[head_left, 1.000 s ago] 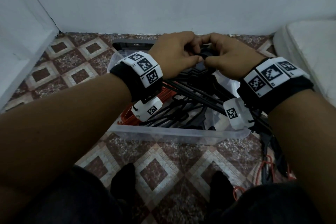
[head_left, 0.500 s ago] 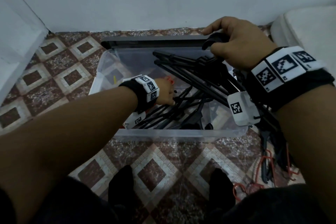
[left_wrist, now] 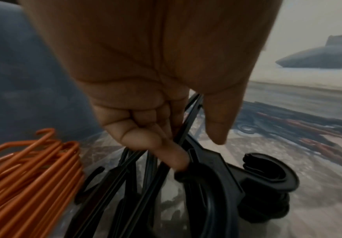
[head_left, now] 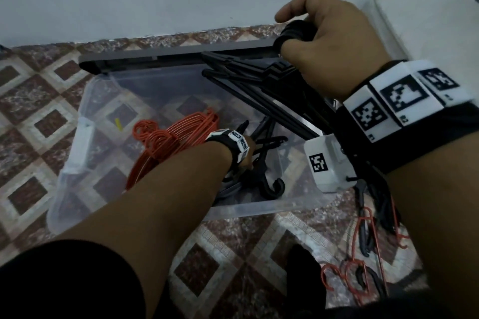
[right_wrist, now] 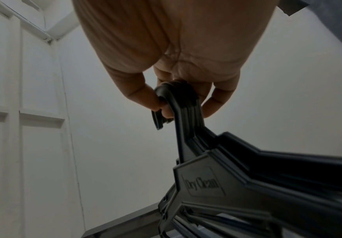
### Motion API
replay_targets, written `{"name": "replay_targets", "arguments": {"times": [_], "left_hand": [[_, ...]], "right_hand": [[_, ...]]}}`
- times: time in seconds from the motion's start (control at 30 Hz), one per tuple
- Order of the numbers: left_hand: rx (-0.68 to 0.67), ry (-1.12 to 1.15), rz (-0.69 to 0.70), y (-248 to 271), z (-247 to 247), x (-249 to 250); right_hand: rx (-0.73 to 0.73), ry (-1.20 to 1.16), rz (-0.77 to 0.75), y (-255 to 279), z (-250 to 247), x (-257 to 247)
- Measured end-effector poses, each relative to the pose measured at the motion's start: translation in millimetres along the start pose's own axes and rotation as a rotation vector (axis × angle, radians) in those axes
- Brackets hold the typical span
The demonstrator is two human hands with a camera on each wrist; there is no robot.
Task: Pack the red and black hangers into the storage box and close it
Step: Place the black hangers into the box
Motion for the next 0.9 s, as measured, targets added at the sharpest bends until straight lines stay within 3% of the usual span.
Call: {"name": "replay_targets", "arguments": {"times": [0.17, 0.3, 0.4, 0.5, 0.67, 0.77, 0.9], "left_hand": [[0.182, 0.075, -0.085, 20, -22, -18], [0.264, 0.165, -0.149, 71, -53, -58], [0.412, 0.211, -0.174, 130, -82, -82], [0.549, 0.341, -0.091, 199, -110, -96], [0.635, 0.882, 0.078, 282, -126, -110], [0.751, 1.179, 0.184, 305, -132, -113], [0.697, 1.411, 0.321, 306, -134, -105]], "right_hand": [[0.036, 0.012, 0.042, 0, -9, 8], [0.105, -0.008, 0.062, 3, -30, 7], [0.099, -0.027, 0.066, 7, -35, 4], [0.063, -0.037, 0.058, 9, -32, 1], [0.032, -0.057, 0.056, 10, -30, 5], [0.0, -0.062, 0.036, 9, -23, 4], [-0.075, -0.086, 0.012, 11, -9, -2]]}}
Point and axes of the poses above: each hand's wrist, its own y-axis away from the middle knuckle, its own z-axis out of the palm, x = y × z, the point moved 10 cm from there along -y, towards the middle knuckle, and after that the axes turned 3 degrees about y, right-handed, at the moved point
